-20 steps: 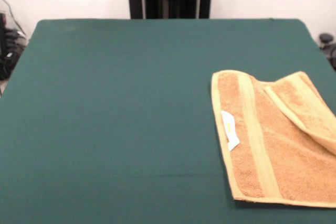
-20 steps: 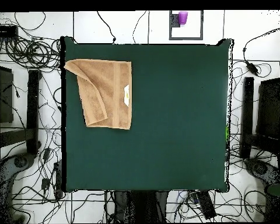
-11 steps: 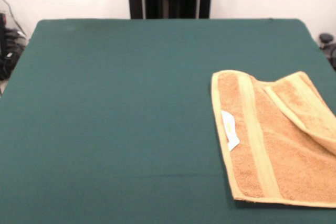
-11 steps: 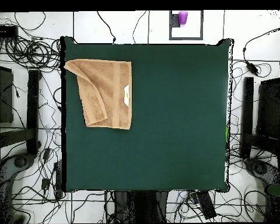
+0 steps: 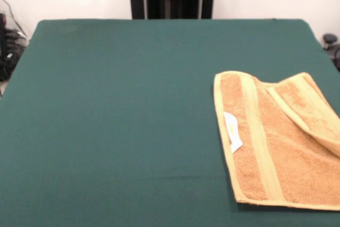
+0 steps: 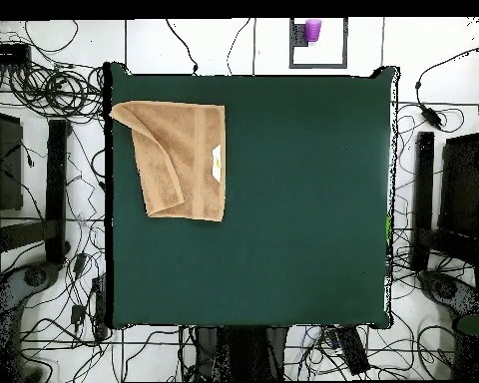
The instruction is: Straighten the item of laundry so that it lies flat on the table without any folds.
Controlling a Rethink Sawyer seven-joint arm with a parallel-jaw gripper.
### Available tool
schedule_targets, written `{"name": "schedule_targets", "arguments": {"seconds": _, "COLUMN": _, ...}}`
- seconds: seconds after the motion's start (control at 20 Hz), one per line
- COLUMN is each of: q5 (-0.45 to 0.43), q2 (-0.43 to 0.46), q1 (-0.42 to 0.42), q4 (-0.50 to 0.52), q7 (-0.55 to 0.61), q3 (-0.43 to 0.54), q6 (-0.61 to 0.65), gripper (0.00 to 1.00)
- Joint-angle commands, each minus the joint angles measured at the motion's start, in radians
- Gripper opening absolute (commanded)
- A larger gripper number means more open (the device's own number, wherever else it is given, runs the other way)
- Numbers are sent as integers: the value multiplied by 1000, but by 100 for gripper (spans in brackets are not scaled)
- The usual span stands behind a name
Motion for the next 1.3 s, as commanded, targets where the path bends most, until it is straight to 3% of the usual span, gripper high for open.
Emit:
{"name": "schedule_targets", "arguments": {"seconds": 0.05, "q5": -48, "q2": 122, "q1": -68, "q4": 53, "q7": -278, "q3": 23, "q6": 179, "gripper": 100}}
{"name": "schedule_targets", "arguments": {"seconds": 0.35, "q5": -114, "q2": 226, "q1": -251, "q4": -302, "q7": -427, "q3": 170, "q6": 445, "gripper": 100}}
{"name": "schedule_targets", "arguments": {"seconds": 0.55, "q5": -111, "q2": 291, "q1": -323, "q4": -408, "q7": -467, "q3": 259, "q6": 495, "gripper": 100}}
{"name": "schedule_targets", "arguments": {"seconds": 1.05, "q5": -109, "q2": 412, "q1": -399, "q4": -538, "q7": -505, "q3": 399, "q6": 557, "gripper": 100}}
{"name": "schedule_targets", "arguments": {"seconds": 1.3, "q5": -73, "q2": 332, "q1": -365, "q4": -398, "q7": -440, "q3": 338, "q6": 495, "gripper": 100}}
